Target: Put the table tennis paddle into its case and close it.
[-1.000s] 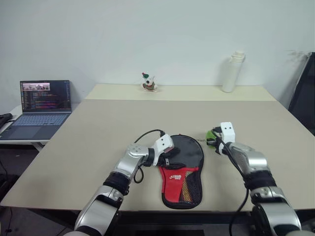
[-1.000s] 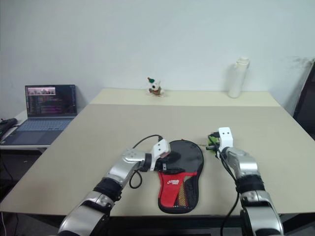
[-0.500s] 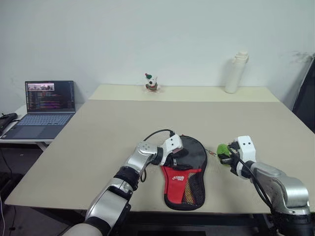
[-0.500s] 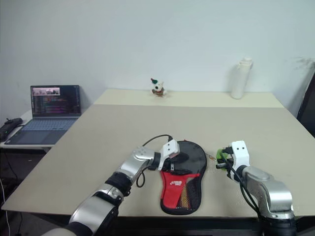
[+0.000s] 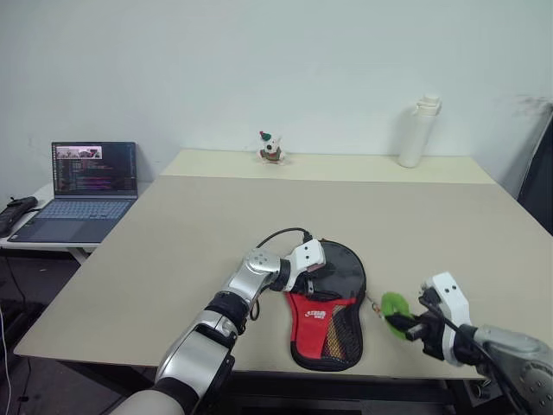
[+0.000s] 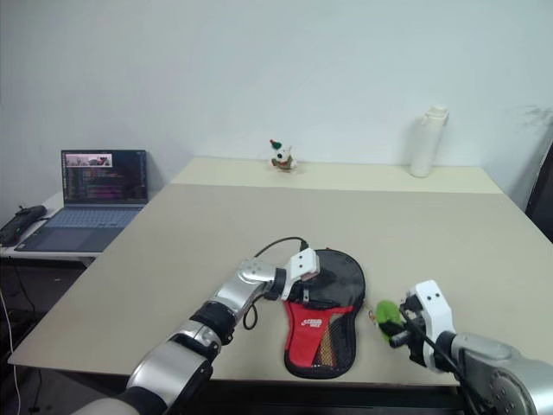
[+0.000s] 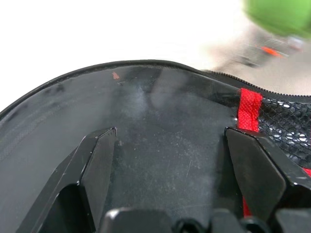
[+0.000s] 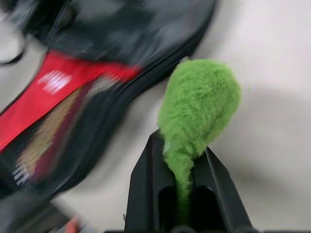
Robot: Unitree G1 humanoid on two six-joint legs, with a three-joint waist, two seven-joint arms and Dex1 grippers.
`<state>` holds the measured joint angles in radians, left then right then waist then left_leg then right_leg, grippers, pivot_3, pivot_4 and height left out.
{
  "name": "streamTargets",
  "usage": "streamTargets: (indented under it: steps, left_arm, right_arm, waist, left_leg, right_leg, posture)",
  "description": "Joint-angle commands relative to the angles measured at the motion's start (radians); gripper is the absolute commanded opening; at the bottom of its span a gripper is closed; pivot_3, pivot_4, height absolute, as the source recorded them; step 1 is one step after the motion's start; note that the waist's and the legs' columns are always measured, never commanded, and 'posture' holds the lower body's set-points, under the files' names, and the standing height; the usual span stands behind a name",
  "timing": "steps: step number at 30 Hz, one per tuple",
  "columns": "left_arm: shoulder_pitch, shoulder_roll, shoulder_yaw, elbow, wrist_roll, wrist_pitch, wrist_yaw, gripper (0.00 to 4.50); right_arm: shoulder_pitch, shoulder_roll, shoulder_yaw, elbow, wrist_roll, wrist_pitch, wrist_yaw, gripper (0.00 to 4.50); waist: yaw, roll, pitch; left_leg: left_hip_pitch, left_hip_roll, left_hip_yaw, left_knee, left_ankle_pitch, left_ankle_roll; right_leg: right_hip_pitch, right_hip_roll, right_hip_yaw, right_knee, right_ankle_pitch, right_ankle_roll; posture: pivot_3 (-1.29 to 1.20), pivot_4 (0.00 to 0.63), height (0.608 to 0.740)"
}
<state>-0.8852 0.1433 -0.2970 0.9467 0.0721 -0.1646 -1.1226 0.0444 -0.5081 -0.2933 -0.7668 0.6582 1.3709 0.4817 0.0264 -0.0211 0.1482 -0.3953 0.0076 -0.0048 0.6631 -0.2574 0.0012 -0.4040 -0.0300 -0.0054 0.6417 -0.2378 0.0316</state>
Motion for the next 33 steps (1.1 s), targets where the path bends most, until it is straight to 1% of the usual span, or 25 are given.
streamTargets:
  steps: [1, 8, 11, 14, 17, 21, 25, 28, 29, 32, 33]
  left_arm:
    - [0.058, -0.016, -0.085, 0.084, 0.091, 0.021, -0.001, 3.89]
    - [0.06, -0.015, -0.081, 0.086, 0.097, 0.02, -0.001, 3.89]
    - [0.059, -0.015, -0.08, 0.087, 0.098, 0.021, 0.002, 3.89]
    - [0.059, -0.015, -0.079, 0.087, 0.098, 0.022, 0.005, 3.89]
    - [0.058, -0.015, -0.078, 0.086, 0.097, 0.024, 0.007, 3.89]
    - [0.06, -0.015, -0.077, 0.082, 0.097, 0.027, 0.009, 3.89]
    - [0.062, -0.016, -0.076, 0.08, 0.096, 0.029, 0.014, 3.89]
    - [0.064, -0.017, -0.074, 0.076, 0.094, 0.032, 0.021, 3.89]
    - [0.065, -0.018, -0.074, 0.075, 0.093, 0.033, 0.022, 3.89]
    - [0.069, -0.018, -0.072, 0.066, 0.09, 0.036, 0.023, 3.89]
    - [0.07, -0.018, -0.071, 0.063, 0.089, 0.037, 0.024, 3.89]
  right_arm:
    - [0.084, -0.04, 0.005, -0.106, 0.088, 0.011, 0.057, 0.02]
    - [0.191, -0.084, -0.042, -0.196, 0.249, 0.013, 0.104, 0.02]
    - [0.236, -0.084, -0.023, -0.238, 0.345, -0.001, 0.108, 0.02]
    - [0.262, -0.079, 0.007, -0.259, 0.408, -0.025, 0.084, 0.02]
    - [0.271, -0.086, 0.038, -0.258, 0.442, -0.052, 0.054, 0.02]
    - [0.256, -0.108, 0.082, -0.239, 0.436, -0.088, 0.018, 0.02]
    - [0.251, -0.155, 0.083, -0.21, 0.464, -0.118, 0.024, 0.02]
    - [0.253, -0.2, 0.076, -0.185, 0.48, -0.145, 0.048, 0.86]
    - [0.253, -0.216, 0.075, -0.182, 0.477, -0.157, 0.054, 1.22]
    - [0.243, -0.262, 0.047, -0.159, 0.494, -0.203, 0.097, 2.25]
    - [0.236, -0.275, 0.037, -0.149, 0.498, -0.218, 0.107, 2.25]
  waist:
    - [0.0, 0.0, -0.001]
    - [-0.001, -0.004, -0.005]
    - [-0.001, -0.004, -0.006]
    - [-0.001, -0.004, -0.006]
    - [-0.001, -0.005, -0.006]
    - [-0.001, -0.005, -0.006]
    - [-0.001, -0.005, -0.006]
    - [-0.001, -0.005, -0.006]
    - [-0.001, -0.005, -0.006]
    - [-0.001, -0.005, -0.005]
    - [-0.001, -0.006, -0.005]
  left_leg:
    - [-0.001, 0.0, -0.001, 0.0, 0.0, 0.0]
    - [-0.001, 0.0, -0.006, 0.0, 0.0, 0.0]
    - [-0.001, 0.0, -0.008, 0.0, 0.0, 0.0]
    - [-0.001, 0.0, -0.009, 0.0, 0.0, 0.0]
    - [-0.001, 0.0, -0.009, 0.0, 0.0, 0.0]
    - [-0.001, 0.0, -0.009, 0.0, 0.0, 0.0]
    - [-0.001, 0.0, -0.011, -0.001, 0.0, 0.0]
    - [0.002, 0.0, -0.015, -0.002, 0.0, 0.0]
    - [0.003, 0.0, -0.017, -0.003, 0.0, -0.001]
    - [0.003, 0.0, -0.017, -0.003, -0.001, -0.002]
    - [0.003, 0.0, -0.017, -0.003, -0.001, -0.002]
  right_leg:
    - [0.0, 0.0, -0.001, 0.0, 0.0, 0.0]
    - [0.001, -0.001, -0.006, -0.001, -0.001, -0.001]
    - [0.002, -0.001, -0.007, -0.001, -0.002, -0.002]
    - [0.002, -0.001, -0.008, -0.001, -0.002, -0.002]
    - [0.002, -0.001, -0.008, -0.001, -0.002, -0.002]
    - [0.003, -0.002, -0.009, -0.002, -0.002, -0.002]
    - [0.005, -0.002, -0.009, -0.004, -0.002, -0.002]
    - [0.011, -0.003, -0.011, -0.01, -0.003, -0.004]
    - [0.014, -0.006, -0.013, -0.012, -0.005, -0.006]
    - [0.015, -0.007, -0.014, -0.014, -0.005, -0.006]
    - [0.015, -0.007, -0.014, -0.014, -0.005, -0.006]
  posture:
    - [0.0, 0.15, 0.74]
    - [0.0, 0.15, 0.74]
    - [0.0, 0.15, 0.74]
    - [0.0, 0.15, 0.74]
    - [0.0, 0.15, 0.74]
    - [0.0, 0.15, 0.74]
    - [0.0, 0.15, 0.74]
    - [0.0, 0.15, 0.74]
    - [0.0, 0.15, 0.74]
    - [0.0, 0.15, 0.74]
    - [0.0, 0.15, 0.74]
